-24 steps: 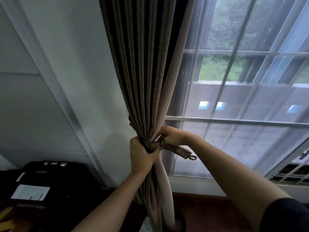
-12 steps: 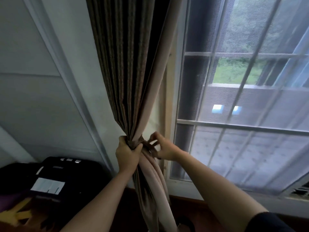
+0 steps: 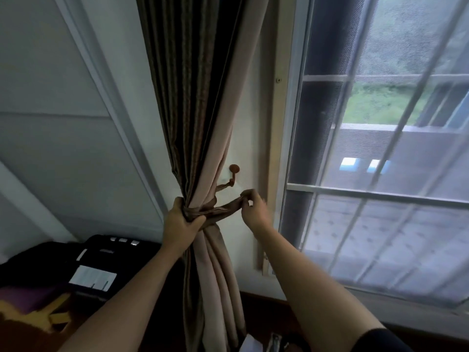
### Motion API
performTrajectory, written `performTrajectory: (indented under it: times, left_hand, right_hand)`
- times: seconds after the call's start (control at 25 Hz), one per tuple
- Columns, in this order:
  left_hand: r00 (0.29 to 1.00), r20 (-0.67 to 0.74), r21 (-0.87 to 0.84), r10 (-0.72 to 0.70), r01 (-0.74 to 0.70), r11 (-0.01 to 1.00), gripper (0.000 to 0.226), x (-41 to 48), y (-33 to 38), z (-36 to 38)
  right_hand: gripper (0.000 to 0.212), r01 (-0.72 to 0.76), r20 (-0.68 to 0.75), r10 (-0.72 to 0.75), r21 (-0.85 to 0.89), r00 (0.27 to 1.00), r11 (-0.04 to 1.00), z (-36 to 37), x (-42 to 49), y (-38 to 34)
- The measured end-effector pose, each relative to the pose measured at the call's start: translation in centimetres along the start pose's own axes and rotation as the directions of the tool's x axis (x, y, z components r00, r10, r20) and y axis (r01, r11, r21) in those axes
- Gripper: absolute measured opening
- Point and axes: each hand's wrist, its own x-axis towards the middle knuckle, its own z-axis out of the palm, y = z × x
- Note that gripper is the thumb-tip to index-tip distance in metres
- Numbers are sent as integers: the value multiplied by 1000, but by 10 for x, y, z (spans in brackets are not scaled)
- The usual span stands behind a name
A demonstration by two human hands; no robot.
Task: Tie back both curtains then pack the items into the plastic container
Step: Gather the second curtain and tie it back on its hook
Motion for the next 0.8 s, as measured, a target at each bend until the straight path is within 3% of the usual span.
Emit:
performTrajectory:
  times: [0.08, 0.16, 0.2, 0.28, 0.32, 0.4, 0.6, 0.8]
  left_hand:
    - [1000, 1, 12, 21, -21, 1000, 32, 4, -2, -4]
    - [999, 4, 16, 35, -35, 999, 35, 9, -4, -8]
    - [999, 8, 14, 41, -41, 999, 38, 11, -5, -9]
    - [999, 6, 11, 45, -45, 999, 43, 16, -8, -11]
    - [999, 2, 9, 40, -40, 999, 45, 18, -9, -12]
    - [999, 7, 1, 34, -34, 999, 52, 21, -11, -12]
    - [1000, 7, -18, 31, -31, 999, 67, 25, -12, -11]
    - [1000, -11, -40, 24, -25, 999, 72, 26, -16, -8]
  right_hand:
    - [20, -138, 71, 125, 241, 990, 961, 12, 3, -6]
    - [21, -277, 246, 159, 585, 956, 762, 23, 6, -5]
    - [21, -295, 271, 139, 702, 952, 649, 27, 7, -5]
    - [21, -240, 187, 152, 820, 970, 520, 31, 14, -8]
    - [30, -197, 126, 168, 827, 978, 526, 31, 18, -11]
    - [45, -125, 36, 152, 764, 988, 633, 31, 24, -15]
    - [35, -23, -53, 61, 544, 997, 839, 34, 36, -12]
    - [31, 119, -60, -106, 282, 993, 952, 31, 50, -8]
